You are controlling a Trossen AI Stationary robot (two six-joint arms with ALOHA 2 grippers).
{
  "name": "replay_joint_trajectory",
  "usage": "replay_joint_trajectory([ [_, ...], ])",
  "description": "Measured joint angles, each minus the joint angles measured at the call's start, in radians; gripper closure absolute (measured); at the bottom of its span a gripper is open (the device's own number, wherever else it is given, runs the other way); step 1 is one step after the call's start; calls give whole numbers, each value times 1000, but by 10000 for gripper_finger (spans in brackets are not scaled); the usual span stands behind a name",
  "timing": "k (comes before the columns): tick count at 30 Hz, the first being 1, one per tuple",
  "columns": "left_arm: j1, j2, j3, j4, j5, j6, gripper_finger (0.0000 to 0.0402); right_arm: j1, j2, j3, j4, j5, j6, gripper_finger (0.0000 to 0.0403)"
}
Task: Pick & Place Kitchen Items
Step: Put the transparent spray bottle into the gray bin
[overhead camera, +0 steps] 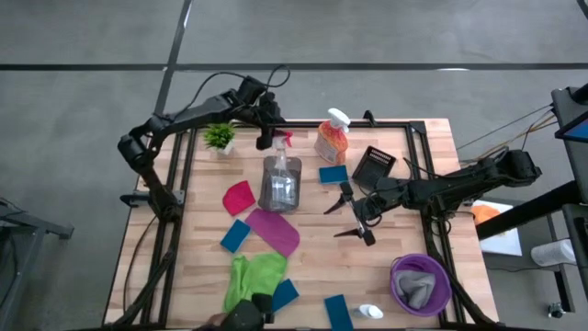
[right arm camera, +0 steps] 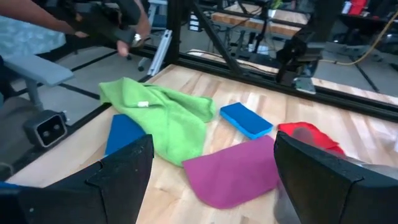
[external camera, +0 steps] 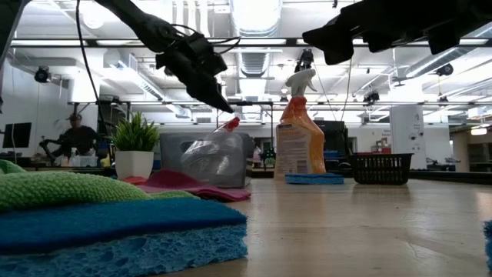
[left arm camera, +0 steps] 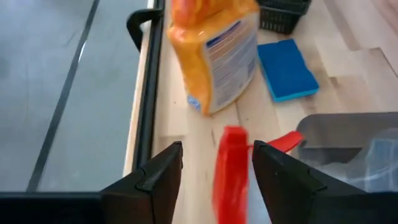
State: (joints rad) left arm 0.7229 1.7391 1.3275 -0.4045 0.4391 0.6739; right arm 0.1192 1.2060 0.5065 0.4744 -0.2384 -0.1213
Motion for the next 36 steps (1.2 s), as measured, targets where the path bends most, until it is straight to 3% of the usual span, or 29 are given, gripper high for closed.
replay_joint_trajectory([
  [8, 22, 59, 48, -63, 130, -27, 218, 0, 0, 17, -24, -51, 14, 78],
  [29, -3, 109, 268, -498, 160, 56, 218, 0, 0, 33, -66, -51, 17, 78],
  [36, -19, 110, 314, -451, 130, 53, 218, 0, 0, 33, -68, -51, 17, 78],
])
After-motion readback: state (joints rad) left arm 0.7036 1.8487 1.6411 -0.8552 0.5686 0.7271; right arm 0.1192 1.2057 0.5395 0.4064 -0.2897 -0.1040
